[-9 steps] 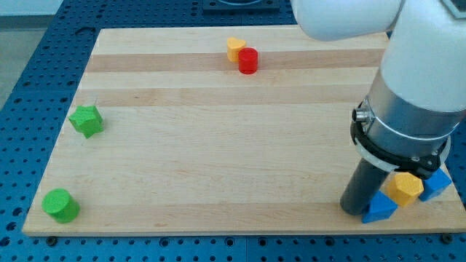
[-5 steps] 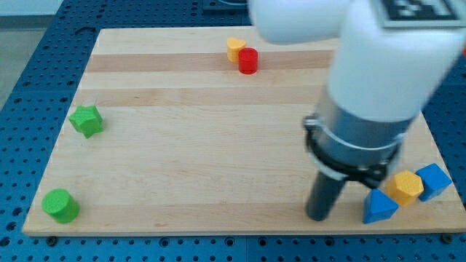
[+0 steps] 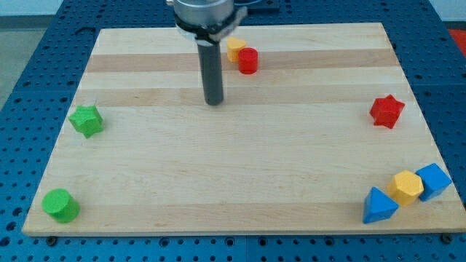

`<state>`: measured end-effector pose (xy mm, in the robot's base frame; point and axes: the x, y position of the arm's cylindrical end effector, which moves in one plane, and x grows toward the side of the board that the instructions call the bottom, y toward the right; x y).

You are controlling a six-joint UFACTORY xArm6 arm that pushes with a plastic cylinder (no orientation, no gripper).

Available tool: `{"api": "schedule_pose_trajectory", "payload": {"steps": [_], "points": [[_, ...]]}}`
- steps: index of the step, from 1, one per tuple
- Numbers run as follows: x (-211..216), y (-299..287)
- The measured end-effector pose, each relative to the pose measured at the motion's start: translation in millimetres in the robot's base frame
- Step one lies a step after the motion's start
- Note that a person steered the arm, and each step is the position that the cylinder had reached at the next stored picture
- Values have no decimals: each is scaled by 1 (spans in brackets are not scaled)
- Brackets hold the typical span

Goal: Move the green star towards the center

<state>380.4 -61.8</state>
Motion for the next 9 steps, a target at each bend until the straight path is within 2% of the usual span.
{"api": "schedule_pose_trajectory", "payload": {"steps": [2, 4, 5, 8, 9], "points": [[-52, -68], [-59, -195], [-50, -241], [-48, -242], [-24, -243]]}}
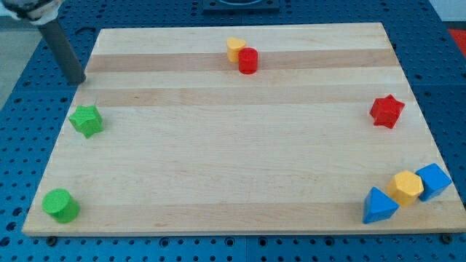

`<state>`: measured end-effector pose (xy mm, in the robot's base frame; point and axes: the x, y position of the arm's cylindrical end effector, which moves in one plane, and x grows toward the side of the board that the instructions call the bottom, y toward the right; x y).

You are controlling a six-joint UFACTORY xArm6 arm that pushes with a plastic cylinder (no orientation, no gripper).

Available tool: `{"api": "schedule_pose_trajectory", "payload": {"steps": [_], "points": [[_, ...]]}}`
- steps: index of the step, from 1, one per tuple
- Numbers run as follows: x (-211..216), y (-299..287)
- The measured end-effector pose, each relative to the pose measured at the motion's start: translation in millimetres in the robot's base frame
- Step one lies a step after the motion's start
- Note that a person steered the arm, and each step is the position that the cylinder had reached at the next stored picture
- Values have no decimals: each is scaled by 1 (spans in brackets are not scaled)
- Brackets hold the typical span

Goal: Move the green star towards the center

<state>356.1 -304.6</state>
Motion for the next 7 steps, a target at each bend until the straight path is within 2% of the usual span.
{"api": "schedule_pose_trajectory", "payload": {"steps": [1, 2, 3, 4, 5, 7], "points": [[22, 0], [21, 0], [68, 0], [87, 0], [87, 1], [97, 58]]}}
